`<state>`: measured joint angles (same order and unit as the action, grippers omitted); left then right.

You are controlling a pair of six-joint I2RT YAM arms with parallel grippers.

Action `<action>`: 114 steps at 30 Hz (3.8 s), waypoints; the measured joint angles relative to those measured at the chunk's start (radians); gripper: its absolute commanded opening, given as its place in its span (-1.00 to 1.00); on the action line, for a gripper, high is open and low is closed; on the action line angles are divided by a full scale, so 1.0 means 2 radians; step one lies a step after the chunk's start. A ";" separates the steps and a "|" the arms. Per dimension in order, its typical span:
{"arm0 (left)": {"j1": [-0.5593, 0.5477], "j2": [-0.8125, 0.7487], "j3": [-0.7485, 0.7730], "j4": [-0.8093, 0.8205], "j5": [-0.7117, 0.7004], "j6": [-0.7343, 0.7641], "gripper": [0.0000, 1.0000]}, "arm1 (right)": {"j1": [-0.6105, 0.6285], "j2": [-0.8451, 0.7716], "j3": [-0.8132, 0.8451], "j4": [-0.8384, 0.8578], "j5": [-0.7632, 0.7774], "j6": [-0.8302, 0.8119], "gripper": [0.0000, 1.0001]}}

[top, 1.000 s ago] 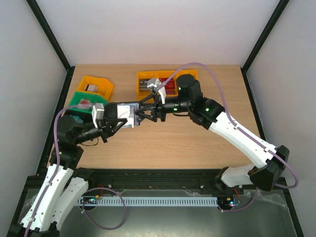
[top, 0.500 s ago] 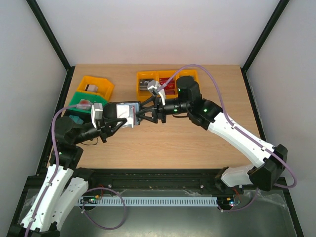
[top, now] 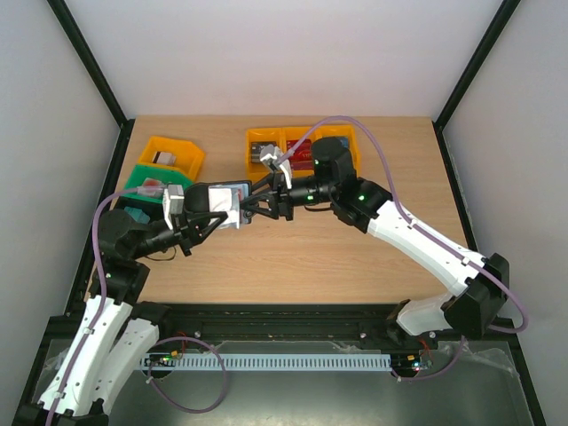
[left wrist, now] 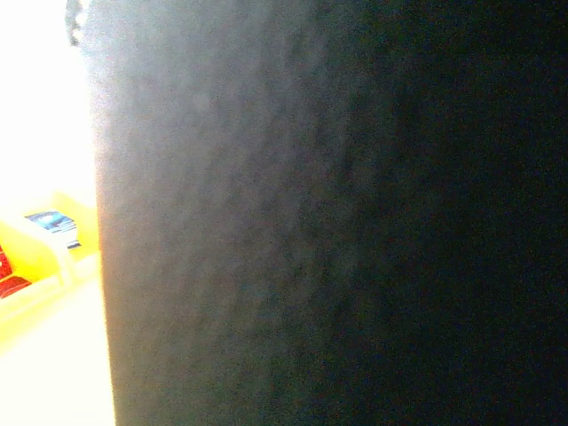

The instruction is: Take the credit cards out of the card holder

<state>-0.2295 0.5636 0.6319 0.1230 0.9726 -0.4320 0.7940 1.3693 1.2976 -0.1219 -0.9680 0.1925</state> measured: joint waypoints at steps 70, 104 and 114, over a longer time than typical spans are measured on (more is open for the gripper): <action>0.036 -0.012 0.022 -0.159 -0.294 0.234 0.21 | 0.027 0.129 0.083 -0.200 0.372 0.114 -0.97; -0.006 0.032 -0.061 0.004 -0.055 -0.030 -0.19 | 0.018 0.044 -0.009 -0.082 0.060 -0.043 -0.97; 0.014 0.027 -0.048 0.025 0.005 -0.049 -0.20 | 0.018 0.027 -0.010 -0.078 0.031 -0.071 -0.97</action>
<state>-0.2020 0.6167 0.5358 0.1730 0.9833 -0.5308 0.8291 1.4235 1.2778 -0.2787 -0.9054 0.0502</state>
